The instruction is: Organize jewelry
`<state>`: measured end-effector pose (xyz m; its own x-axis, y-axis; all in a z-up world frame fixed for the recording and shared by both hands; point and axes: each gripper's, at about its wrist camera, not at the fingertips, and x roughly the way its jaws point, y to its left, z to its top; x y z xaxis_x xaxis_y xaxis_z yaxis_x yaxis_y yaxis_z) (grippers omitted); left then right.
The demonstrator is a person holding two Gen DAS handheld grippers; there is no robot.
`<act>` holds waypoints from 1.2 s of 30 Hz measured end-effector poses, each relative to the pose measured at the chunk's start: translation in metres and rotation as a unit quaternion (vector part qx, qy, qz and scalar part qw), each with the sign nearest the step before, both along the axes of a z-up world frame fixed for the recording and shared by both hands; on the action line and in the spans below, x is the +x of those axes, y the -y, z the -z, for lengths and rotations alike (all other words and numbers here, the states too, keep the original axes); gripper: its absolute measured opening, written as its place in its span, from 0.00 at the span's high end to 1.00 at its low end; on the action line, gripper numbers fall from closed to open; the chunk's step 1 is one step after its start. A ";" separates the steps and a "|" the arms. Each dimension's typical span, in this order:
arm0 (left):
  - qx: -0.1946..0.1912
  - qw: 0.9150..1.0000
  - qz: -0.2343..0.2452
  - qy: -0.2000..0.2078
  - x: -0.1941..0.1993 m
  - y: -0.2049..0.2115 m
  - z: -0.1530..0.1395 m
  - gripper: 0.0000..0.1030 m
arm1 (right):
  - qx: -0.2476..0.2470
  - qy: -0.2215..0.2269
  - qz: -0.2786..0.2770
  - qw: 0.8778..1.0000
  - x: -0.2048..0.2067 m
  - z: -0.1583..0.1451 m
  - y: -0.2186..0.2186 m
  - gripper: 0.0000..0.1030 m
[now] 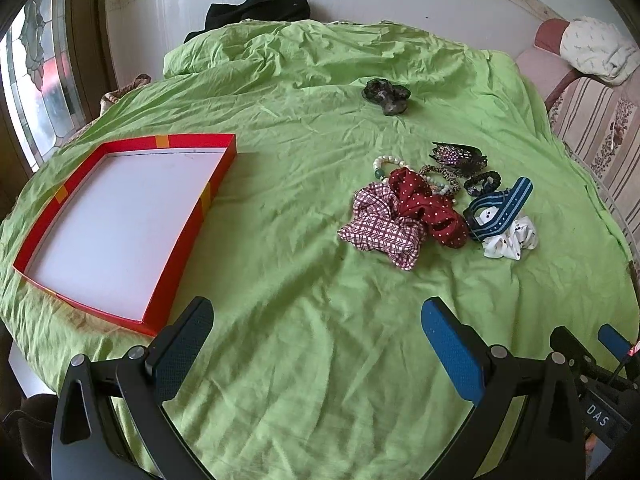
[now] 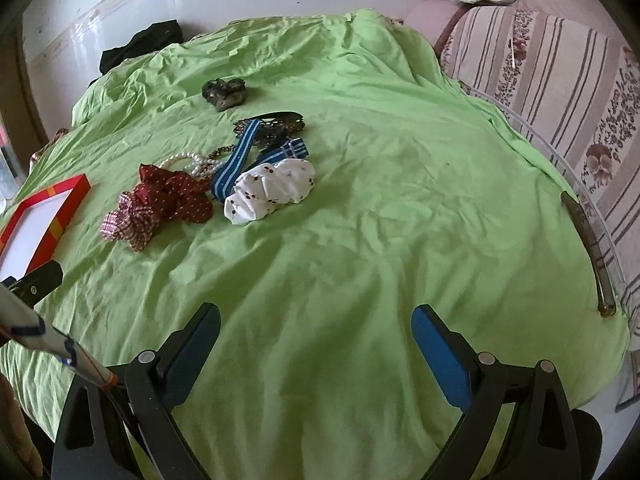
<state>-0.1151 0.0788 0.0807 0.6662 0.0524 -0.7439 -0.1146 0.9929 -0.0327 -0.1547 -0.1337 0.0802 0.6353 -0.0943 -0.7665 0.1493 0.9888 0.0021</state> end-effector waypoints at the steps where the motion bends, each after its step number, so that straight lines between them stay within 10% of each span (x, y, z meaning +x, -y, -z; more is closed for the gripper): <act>1: 0.000 1.000 0.000 0.000 0.000 0.000 0.000 0.00 | 0.000 -0.002 -0.002 1.000 0.000 0.000 0.000 0.04; 27: -0.025 0.999 -0.019 -0.017 0.011 -0.049 -0.003 0.00 | 0.015 -0.015 0.006 1.000 0.006 0.008 0.010 0.15; 36: -0.084 0.995 0.032 -0.037 0.032 -0.052 -0.007 0.21 | 0.066 -0.010 -0.022 0.998 0.026 0.000 0.021 0.30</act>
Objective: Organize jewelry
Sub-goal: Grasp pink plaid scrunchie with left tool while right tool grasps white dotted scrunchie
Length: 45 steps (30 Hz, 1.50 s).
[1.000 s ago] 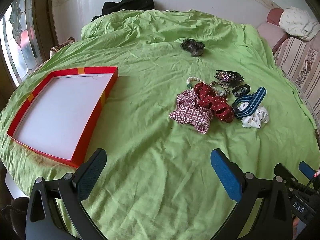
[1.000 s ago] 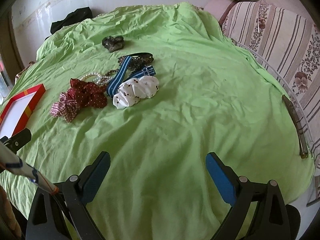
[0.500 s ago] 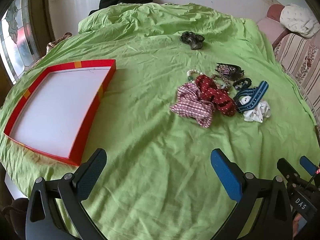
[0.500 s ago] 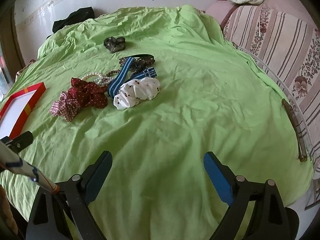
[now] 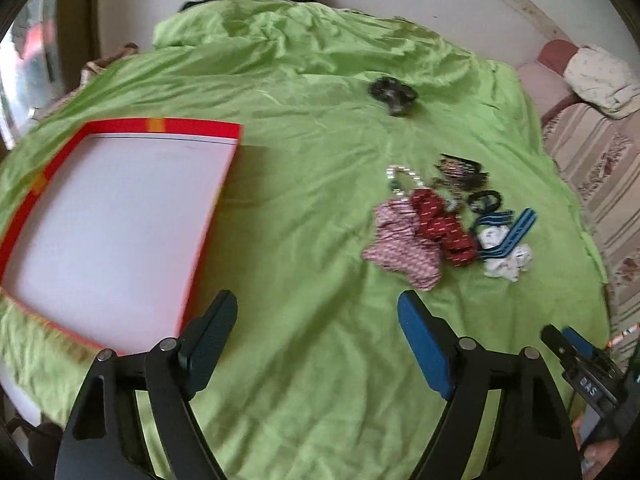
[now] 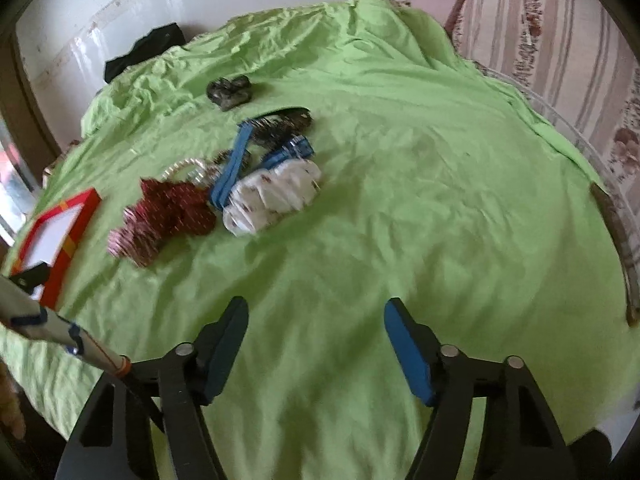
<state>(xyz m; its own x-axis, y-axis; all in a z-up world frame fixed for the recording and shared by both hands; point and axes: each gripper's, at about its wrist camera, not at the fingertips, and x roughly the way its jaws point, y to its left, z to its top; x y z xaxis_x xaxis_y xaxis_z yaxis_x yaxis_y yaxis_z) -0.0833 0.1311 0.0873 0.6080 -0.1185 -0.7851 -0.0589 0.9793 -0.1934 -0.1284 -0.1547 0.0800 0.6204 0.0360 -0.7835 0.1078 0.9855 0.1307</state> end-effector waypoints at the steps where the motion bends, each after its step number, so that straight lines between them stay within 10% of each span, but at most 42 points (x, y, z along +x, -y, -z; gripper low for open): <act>1: -0.006 1.000 0.005 -0.002 0.004 0.003 0.001 0.21 | 0.009 0.003 -0.005 1.000 0.005 -0.004 0.001 0.31; 9: -0.031 0.998 0.056 -0.027 0.053 0.031 0.022 0.21 | 0.119 0.006 -0.082 0.989 0.043 -0.021 -0.016 0.38; 17: -0.069 0.992 0.091 -0.047 0.081 0.036 0.040 0.21 | 0.062 0.001 -0.043 0.997 0.066 -0.009 -0.007 0.38; 20: -0.083 0.989 0.106 -0.055 0.092 0.041 0.048 0.34 | 0.062 -0.007 -0.039 0.997 0.078 -0.001 0.001 0.38; 24: -0.120 0.980 0.126 -0.091 0.102 0.050 0.061 0.81 | 0.077 -0.018 -0.044 0.996 0.096 0.009 0.001 0.40; 26: -0.116 0.981 0.122 -0.097 0.101 0.052 0.063 0.86 | 0.081 -0.025 -0.050 0.995 0.103 0.015 -0.002 0.72; 27: -0.114 0.982 0.116 -0.096 0.098 0.052 0.060 0.88 | 0.093 -0.043 -0.054 0.993 0.108 0.020 -0.001 0.89; 37: -0.132 0.987 0.086 -0.029 0.039 0.012 -0.011 0.88 | 0.129 -0.020 -0.038 0.991 0.058 -0.011 0.016 0.90; 45: -0.072 0.997 0.030 0.014 -0.005 -0.033 -0.045 0.88 | 0.130 0.008 -0.056 0.990 0.027 -0.047 0.004 0.90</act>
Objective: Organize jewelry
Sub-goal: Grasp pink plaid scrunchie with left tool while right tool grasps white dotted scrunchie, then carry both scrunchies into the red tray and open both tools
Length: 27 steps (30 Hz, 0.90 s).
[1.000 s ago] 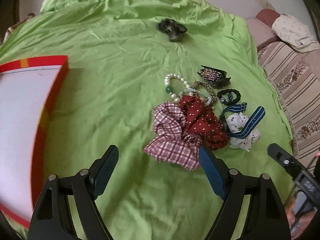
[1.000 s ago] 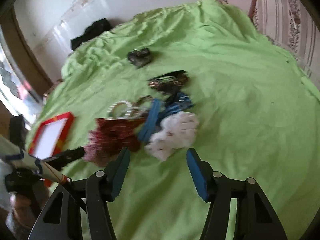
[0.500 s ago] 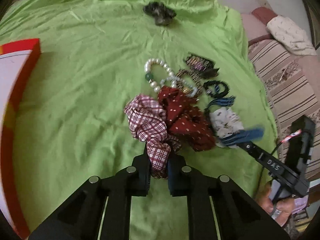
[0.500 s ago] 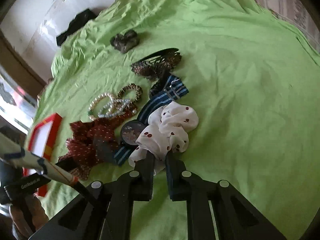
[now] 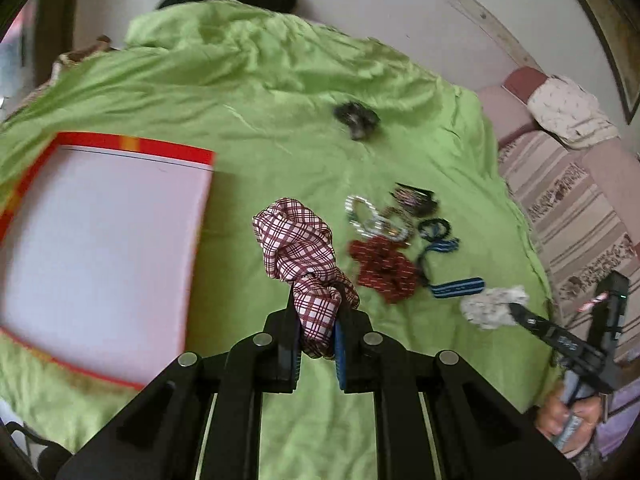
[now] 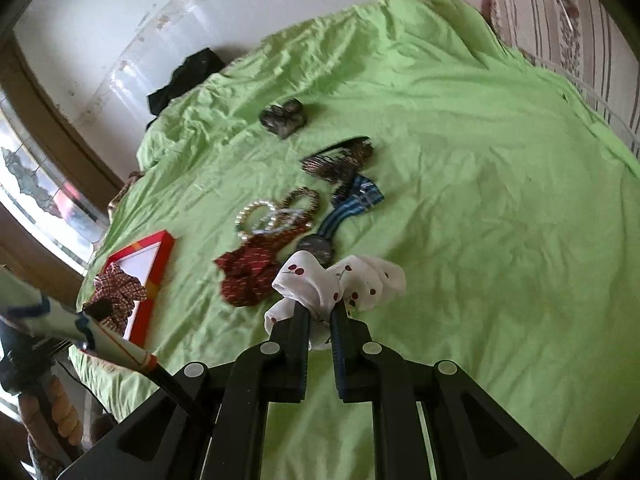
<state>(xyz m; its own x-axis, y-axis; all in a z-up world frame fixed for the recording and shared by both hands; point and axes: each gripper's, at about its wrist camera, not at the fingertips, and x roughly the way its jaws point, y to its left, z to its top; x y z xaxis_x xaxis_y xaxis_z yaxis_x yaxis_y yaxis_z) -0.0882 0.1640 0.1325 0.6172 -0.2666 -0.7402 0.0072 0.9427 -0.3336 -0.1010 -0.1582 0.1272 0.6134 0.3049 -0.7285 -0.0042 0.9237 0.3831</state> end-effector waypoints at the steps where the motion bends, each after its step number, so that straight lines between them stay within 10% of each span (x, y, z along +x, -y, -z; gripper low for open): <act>1: 0.002 1.000 -0.009 0.001 -0.003 -0.008 -0.001 0.88 | -0.002 0.005 -0.006 1.000 -0.004 -0.006 -0.005 0.90; 12: -0.005 0.997 -0.072 0.011 0.008 -0.082 0.007 0.88 | -0.045 0.012 -0.096 0.994 -0.001 -0.031 -0.086 0.90; 27: -0.020 0.989 -0.139 -0.036 0.101 -0.198 0.044 0.88 | -0.052 -0.025 -0.236 0.970 0.105 -0.002 -0.285 0.90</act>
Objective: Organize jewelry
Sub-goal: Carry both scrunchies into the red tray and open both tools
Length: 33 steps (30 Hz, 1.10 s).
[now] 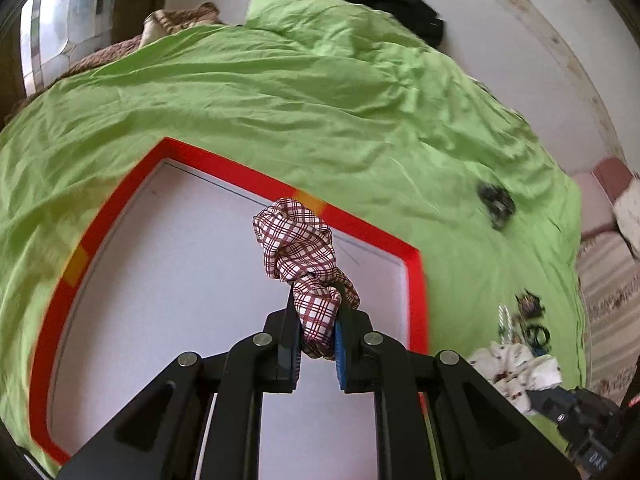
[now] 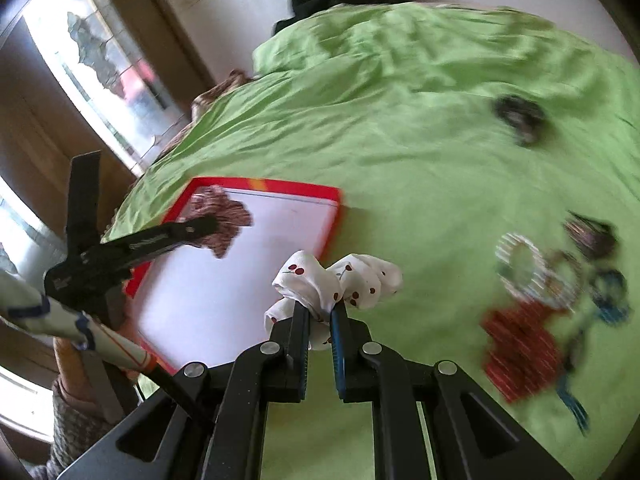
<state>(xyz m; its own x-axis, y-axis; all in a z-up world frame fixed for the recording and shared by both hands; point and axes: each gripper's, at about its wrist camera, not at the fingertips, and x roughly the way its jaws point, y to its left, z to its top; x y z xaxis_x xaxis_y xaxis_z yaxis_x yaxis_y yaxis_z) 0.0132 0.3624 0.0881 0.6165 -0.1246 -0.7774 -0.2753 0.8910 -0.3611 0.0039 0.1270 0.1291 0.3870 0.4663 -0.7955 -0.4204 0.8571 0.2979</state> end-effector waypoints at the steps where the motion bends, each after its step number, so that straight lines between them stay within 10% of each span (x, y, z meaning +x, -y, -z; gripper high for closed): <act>1: -0.002 1.000 -0.011 -0.001 0.004 -0.010 0.004 0.88 | 0.003 -0.002 -0.008 1.000 0.007 0.002 -0.012 0.89; 11: -0.016 0.996 -0.087 -0.003 0.011 -0.072 0.029 0.81 | -0.021 0.004 -0.055 0.998 0.069 0.036 -0.102 0.89; 24: 0.007 0.991 -0.117 0.060 -0.011 -0.078 0.016 0.43 | -0.050 0.010 -0.014 0.999 0.069 0.039 -0.081 0.54; 33: 0.028 0.990 -0.118 0.070 -0.018 -0.067 0.009 0.42 | -0.079 0.042 -0.012 0.996 0.026 0.021 -0.048 0.48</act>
